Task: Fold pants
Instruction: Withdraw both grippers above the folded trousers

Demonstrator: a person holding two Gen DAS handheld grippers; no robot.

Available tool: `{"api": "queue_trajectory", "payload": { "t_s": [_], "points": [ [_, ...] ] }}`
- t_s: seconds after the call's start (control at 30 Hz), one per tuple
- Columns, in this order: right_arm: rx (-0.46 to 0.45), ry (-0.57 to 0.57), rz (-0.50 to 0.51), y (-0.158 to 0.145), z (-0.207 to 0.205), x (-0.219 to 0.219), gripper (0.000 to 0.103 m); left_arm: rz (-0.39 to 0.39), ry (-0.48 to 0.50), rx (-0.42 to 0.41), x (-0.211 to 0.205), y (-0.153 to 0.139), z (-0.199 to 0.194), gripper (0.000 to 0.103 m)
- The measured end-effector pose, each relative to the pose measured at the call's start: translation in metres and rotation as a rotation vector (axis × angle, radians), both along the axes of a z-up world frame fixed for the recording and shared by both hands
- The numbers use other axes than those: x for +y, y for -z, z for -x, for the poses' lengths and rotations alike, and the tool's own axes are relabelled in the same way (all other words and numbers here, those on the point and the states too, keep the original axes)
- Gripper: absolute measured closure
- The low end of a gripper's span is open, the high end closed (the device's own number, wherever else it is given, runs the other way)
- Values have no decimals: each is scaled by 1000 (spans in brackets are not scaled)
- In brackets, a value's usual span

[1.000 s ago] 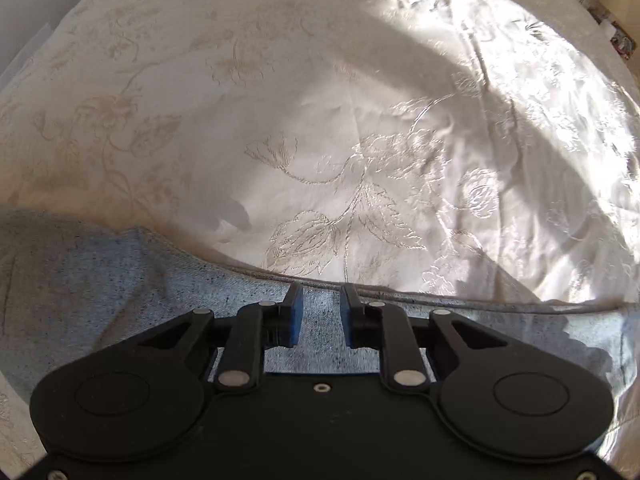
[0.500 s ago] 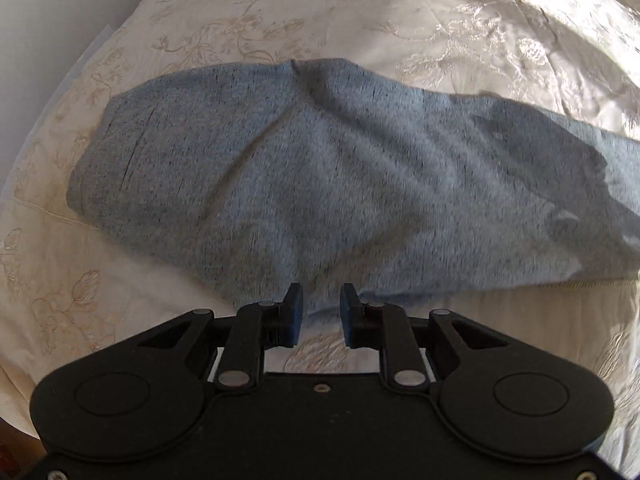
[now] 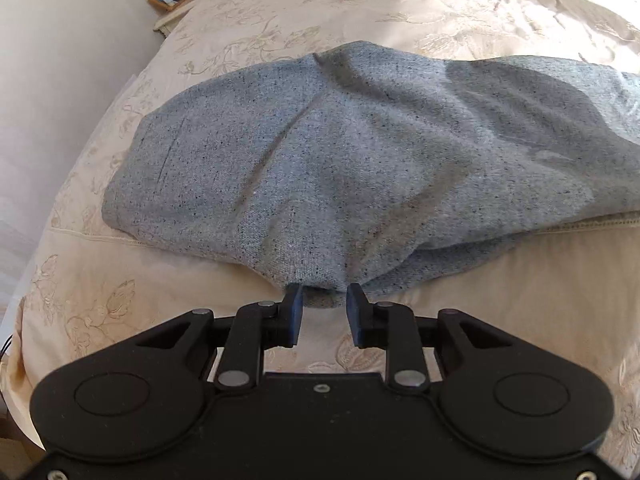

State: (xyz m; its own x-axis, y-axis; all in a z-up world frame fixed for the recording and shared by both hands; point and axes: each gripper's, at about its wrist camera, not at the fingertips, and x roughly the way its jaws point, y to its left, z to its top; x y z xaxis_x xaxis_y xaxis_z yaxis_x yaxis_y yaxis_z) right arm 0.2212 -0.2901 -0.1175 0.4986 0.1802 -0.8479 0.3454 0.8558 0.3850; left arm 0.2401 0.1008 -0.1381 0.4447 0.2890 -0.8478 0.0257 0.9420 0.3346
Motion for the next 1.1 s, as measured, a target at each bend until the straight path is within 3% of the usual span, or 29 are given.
{"api": "queue_trajectory", "payload": {
  "t_s": [0.3, 0.5, 0.7, 0.9, 1.0, 1.1],
  "points": [
    [-4, -12, -17, -7, -12, 40, 94, -22, -13, 8, 16, 13, 11, 67],
    [9, -46, -30, -7, -19, 70, 94, 31, -53, -21, 28, 9, -1, 67],
    [14, -84, -39, -13, -23, 97, 94, 69, -31, -40, 23, 2, 1, 67],
    [23, -144, -51, -13, -21, 125, 93, 54, -61, -17, 27, 5, -7, 66],
    [27, -188, -67, -11, -22, 142, 90, 31, -47, 11, 29, 9, -12, 66],
    [17, -255, -29, -12, -28, 165, 80, 23, -6, 22, 28, 11, -12, 66]
  ]
}}
